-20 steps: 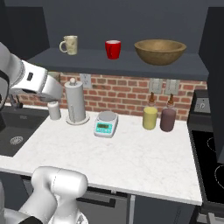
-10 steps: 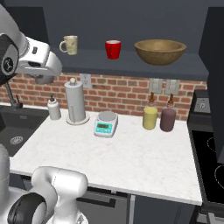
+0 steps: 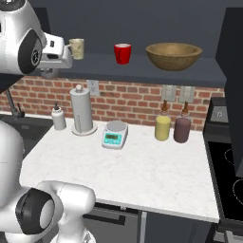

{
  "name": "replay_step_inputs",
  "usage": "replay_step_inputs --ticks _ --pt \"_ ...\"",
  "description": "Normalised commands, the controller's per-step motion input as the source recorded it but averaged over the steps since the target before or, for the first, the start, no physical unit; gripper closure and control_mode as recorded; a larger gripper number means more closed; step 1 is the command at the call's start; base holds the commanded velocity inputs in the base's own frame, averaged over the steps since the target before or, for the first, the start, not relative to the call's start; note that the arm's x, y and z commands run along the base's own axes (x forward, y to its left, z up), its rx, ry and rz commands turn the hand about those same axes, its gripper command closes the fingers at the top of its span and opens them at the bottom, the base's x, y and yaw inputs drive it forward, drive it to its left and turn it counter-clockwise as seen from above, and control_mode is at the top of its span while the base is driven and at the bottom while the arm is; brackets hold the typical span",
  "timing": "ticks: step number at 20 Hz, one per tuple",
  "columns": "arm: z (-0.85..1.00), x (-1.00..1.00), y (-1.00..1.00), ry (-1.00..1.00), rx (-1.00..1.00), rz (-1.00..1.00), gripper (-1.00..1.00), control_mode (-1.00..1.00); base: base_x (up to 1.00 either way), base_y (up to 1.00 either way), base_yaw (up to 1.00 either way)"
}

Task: Gather all objects into one cabinet and sort the glasses and bowls to opposite sides.

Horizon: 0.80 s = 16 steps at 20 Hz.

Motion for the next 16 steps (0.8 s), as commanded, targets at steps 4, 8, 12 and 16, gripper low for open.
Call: replay_step_inputs --ticks 4,8,12,16 --pt "0.0 0.84 0.16 0.0 -0.01 0.0 1.0 -1.0 0.0 0.0 0.0" --pt "-0.13 0.73 0.32 0.0 -0.03 0.0 1.0 -1.0 0.0 0.0 0.0" --pt "-0.23 0.68 0.1 0.0 0.0 0.0 1.0 -1.0 0.0 0.0 0.0" --pt "-0.34 0.55 0.0 -0.05 0.0 0.0 1.0 -1.0 0.0 0.0 0.0"
